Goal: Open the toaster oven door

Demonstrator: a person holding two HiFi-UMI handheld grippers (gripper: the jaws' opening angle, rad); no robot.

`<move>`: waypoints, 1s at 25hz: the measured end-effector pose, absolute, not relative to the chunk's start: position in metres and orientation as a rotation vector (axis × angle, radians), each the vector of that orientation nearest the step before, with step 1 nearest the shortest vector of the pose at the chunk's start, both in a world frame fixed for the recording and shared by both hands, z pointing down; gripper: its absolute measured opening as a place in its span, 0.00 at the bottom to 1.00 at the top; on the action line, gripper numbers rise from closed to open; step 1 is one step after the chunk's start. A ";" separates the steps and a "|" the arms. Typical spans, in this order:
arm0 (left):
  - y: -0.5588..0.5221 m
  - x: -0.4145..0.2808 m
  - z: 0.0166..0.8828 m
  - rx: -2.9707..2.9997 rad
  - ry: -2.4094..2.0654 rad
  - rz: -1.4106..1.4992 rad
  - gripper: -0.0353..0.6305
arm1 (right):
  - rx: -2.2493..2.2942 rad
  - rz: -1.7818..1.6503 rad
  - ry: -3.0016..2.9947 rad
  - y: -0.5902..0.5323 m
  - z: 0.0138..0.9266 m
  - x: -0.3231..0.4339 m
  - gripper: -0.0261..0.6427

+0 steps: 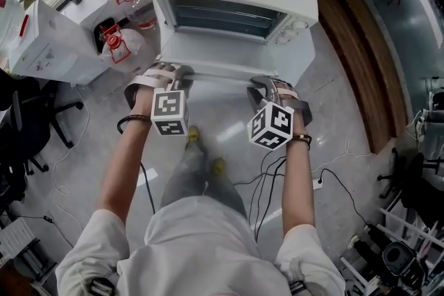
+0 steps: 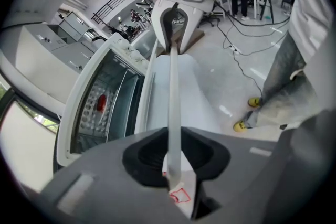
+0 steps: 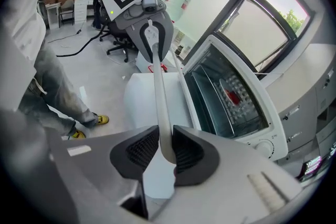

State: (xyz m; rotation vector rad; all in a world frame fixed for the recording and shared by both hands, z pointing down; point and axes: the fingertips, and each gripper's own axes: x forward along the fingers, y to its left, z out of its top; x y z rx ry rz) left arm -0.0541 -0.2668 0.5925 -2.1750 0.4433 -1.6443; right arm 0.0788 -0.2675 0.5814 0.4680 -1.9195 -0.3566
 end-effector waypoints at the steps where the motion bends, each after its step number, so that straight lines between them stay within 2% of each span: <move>1: -0.265 -0.054 0.595 -2.165 0.455 -1.646 0.16 | 0.465 -0.368 -1.916 -0.266 0.584 0.079 0.16; 14: -0.241 -0.051 0.635 -2.059 0.590 -1.618 0.17 | 0.539 -0.474 -1.918 -0.240 0.624 0.082 0.16; 25: -0.229 -0.053 0.674 -2.015 0.684 -1.557 0.24 | 0.617 -0.560 -1.898 -0.228 0.663 0.079 0.16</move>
